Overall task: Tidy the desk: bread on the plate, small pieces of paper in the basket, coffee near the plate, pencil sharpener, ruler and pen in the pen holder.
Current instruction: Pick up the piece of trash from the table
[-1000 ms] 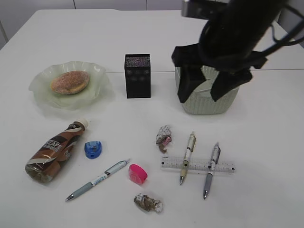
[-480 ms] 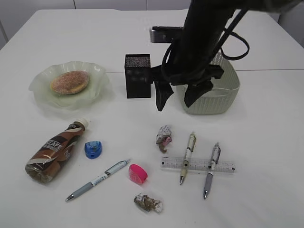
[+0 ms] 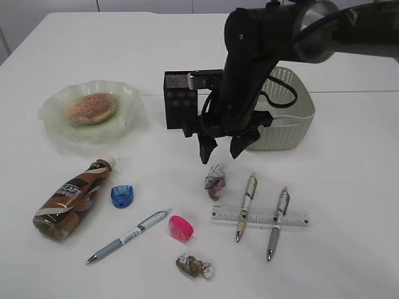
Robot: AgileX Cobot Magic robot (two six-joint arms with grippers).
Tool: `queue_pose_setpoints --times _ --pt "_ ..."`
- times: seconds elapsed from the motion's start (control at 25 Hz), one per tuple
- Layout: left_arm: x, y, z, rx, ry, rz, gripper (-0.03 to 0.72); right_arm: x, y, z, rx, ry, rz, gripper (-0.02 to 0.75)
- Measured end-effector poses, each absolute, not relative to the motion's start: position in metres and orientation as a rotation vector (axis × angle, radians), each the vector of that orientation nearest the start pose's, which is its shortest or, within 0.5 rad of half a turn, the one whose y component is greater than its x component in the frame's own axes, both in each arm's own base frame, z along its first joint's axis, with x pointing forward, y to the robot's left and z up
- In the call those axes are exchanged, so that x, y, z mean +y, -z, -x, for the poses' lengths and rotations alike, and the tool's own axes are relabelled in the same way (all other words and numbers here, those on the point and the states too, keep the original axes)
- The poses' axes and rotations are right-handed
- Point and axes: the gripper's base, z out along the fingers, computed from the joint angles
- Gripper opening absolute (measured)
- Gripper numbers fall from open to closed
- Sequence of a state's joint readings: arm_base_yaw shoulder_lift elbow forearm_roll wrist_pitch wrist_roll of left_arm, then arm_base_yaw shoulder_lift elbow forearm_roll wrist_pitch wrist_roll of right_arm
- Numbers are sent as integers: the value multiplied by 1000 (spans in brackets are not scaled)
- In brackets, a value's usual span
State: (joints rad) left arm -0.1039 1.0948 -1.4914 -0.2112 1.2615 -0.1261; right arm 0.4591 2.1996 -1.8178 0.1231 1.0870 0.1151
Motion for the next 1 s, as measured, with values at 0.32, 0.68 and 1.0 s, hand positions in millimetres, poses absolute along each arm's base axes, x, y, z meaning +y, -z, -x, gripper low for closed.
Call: queue_pose_setpoints --times 0.32,0.68,1.0 --pt "-37 -466 -178 2354 381 3 518 218 -173 -420 3033 -201 472 435" --pt "-37 -466 -178 2354 376 3 516 219 -152 -421 3086 -178 478 433" --pt "-36 -465 -178 2354 373 3 510 225 -134 -418 3127 -185 491 433"
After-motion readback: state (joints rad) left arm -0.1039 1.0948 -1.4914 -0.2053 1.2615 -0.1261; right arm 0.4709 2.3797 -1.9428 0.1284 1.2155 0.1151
